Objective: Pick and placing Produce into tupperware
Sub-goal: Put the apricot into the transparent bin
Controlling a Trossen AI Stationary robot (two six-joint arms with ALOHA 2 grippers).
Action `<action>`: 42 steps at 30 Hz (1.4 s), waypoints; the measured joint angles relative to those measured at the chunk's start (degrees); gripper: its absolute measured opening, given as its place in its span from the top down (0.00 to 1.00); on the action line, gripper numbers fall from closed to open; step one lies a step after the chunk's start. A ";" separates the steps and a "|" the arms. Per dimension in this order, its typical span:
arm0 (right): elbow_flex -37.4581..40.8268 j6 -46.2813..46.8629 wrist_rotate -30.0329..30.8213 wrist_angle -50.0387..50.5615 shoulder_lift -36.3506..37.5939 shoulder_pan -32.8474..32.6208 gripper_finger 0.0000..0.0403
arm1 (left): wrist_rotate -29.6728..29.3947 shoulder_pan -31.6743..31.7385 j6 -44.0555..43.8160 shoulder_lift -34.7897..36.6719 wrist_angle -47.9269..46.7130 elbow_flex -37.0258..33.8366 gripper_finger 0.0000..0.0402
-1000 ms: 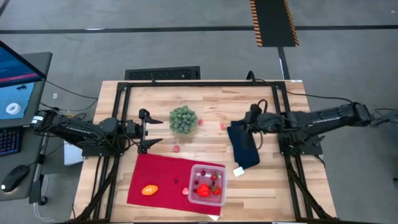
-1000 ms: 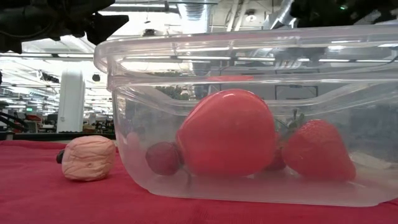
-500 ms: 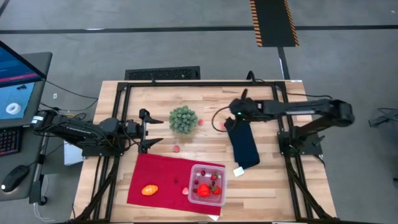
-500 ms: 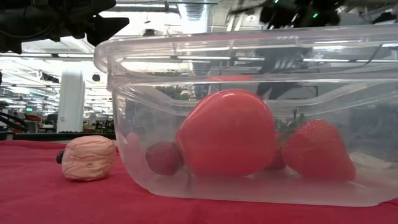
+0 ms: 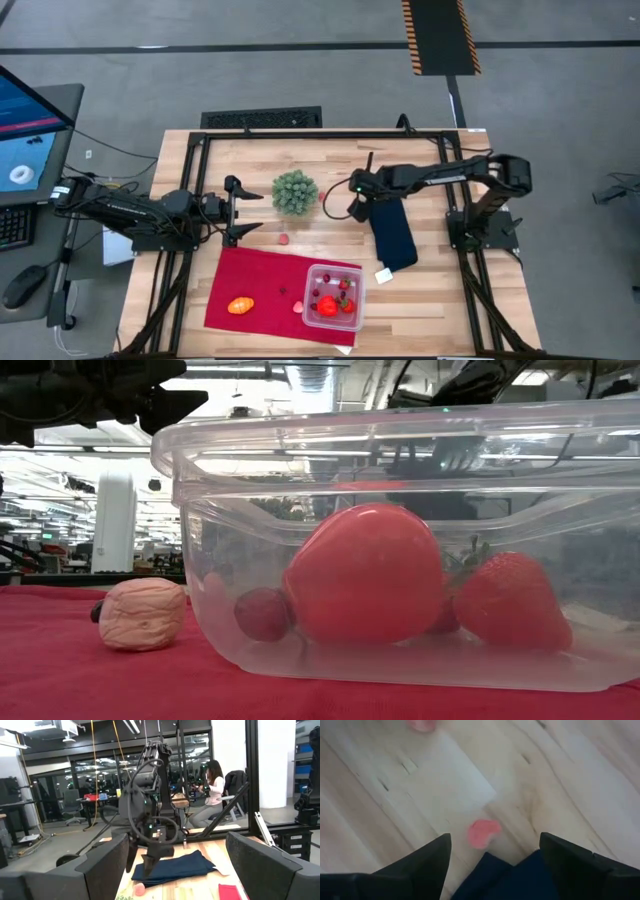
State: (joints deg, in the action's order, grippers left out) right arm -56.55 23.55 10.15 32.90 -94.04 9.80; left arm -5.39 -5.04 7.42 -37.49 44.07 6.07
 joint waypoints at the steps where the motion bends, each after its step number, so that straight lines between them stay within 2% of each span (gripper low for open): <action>1: -0.07 0.00 0.01 -0.05 -0.47 -0.11 0.19 | 0.00 0.00 -0.04 0.00 0.00 0.00 0.19; 16: -0.28 0.00 -1.08 -1.75 -7.37 -0.71 0.20 | 0.00 0.00 -0.17 0.02 0.00 0.00 0.19; 24: -0.29 -0.55 -1.15 -2.47 -7.32 -0.78 0.24 | 0.00 0.00 -0.17 0.01 -0.15 0.00 0.19; 31: -0.31 -0.14 -3.36 -2.28 -7.08 -0.68 0.43 | 0.00 0.00 -0.17 0.01 -0.21 0.00 0.19; 42: -0.31 -1.51 -5.62 -2.56 -7.10 -0.65 0.92 | 0.00 -0.01 -0.17 0.00 -0.29 0.00 0.19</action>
State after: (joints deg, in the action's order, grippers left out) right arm -56.86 22.04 4.54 30.35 -101.14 9.15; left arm -5.39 -5.04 7.25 -37.50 43.79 6.07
